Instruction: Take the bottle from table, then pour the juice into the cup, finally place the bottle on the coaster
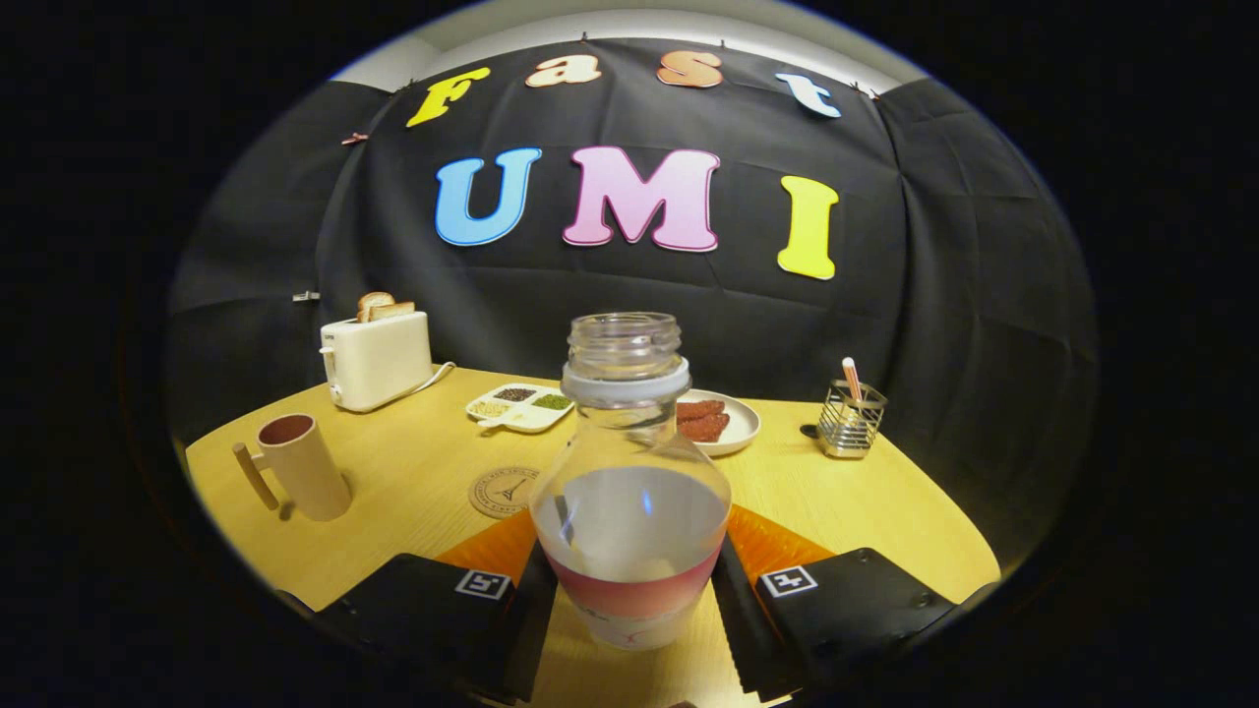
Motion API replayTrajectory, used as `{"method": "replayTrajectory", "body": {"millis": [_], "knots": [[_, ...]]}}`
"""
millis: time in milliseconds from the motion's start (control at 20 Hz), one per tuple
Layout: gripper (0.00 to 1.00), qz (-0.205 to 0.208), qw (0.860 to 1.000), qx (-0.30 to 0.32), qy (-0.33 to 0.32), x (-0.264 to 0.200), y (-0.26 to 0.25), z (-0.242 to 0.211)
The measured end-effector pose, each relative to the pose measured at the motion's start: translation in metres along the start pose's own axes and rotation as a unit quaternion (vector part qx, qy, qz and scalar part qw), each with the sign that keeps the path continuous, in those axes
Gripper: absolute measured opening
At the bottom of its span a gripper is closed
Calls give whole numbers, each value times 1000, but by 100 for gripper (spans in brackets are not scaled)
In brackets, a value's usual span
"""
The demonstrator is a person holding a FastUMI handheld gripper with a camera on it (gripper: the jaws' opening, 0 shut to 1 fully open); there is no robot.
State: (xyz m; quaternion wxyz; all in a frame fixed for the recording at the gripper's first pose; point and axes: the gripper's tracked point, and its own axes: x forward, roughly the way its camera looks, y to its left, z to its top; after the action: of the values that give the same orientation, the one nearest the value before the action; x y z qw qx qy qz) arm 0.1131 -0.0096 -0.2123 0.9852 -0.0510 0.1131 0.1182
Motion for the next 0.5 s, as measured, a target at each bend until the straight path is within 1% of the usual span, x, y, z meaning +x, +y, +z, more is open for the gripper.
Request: {"method": "replayTrajectory", "body": {"millis": [100,300,450,500], "knots": [[77,7,1000,-23,-6,1,13,18],[77,12,995,-95,-13,11,45,47],[77,-7,988,-153,-19,22,64,65],[77,-16,983,-179,-23,24,70,73]]}}
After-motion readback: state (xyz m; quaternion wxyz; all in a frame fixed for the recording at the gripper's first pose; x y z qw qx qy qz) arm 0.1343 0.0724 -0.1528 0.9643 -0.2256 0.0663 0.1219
